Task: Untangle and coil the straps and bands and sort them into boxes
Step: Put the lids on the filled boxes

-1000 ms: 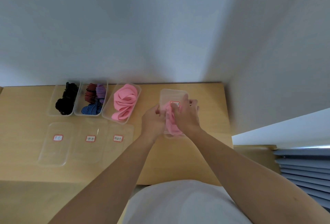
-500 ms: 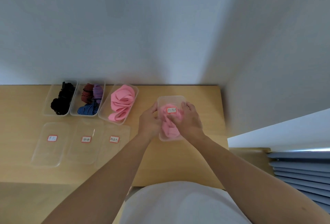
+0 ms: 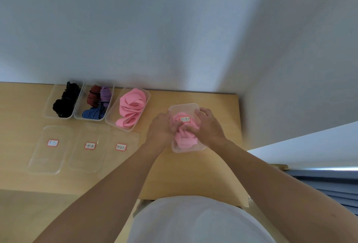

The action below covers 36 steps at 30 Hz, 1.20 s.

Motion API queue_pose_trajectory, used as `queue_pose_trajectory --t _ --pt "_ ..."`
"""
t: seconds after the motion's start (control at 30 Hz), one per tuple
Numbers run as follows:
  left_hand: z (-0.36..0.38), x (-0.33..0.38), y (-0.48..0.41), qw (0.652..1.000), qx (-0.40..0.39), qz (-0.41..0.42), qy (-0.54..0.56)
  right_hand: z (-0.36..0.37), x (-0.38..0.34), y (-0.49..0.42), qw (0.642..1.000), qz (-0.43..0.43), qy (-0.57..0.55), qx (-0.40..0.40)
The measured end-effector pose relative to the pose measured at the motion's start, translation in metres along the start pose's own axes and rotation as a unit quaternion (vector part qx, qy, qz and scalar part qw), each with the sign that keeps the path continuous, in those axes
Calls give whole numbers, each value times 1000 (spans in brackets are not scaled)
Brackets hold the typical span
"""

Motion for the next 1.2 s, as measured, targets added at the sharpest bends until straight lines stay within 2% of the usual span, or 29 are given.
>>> queue_pose_trajectory --t 0.17,0.33,0.4,0.57,0.67,0.77,0.87,0.97,1.2 --pt "3 4 -2 995 -27 -27 -88 0 1 -7 993 -62 101 -30" --pt "6 -1 -8 993 -57 -41 -99 0 5 -9 971 -83 224 -35" --pt "6 0 -11 990 -62 -45 -115 5 10 -11 968 -97 228 -37" --pt "3 -2 -17 985 -100 -61 -130 16 16 -15 977 -117 172 -41" --pt "1 -2 -19 984 -107 -74 -125 22 19 -15 984 -127 128 -12" --pt "0 2 -18 983 -118 -82 -115 28 20 -11 998 -42 1 42" --pt "0 6 -16 983 -116 -86 -111 31 22 -4 979 16 -151 138" --pt "1 13 -13 985 -114 -85 -103 25 22 -3 971 60 -190 130" --pt "15 19 -4 986 -139 -91 -28 16 27 -1 958 71 -255 107"
Point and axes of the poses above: each hand's wrist, its own y-axis away from the middle knuckle, its own z-axis out of the palm, x = y × z, the point moved 2 cm from there along -y, towards the middle knuckle, and after that the axes turned 15 degrees about -x, right-handed, at the moved point
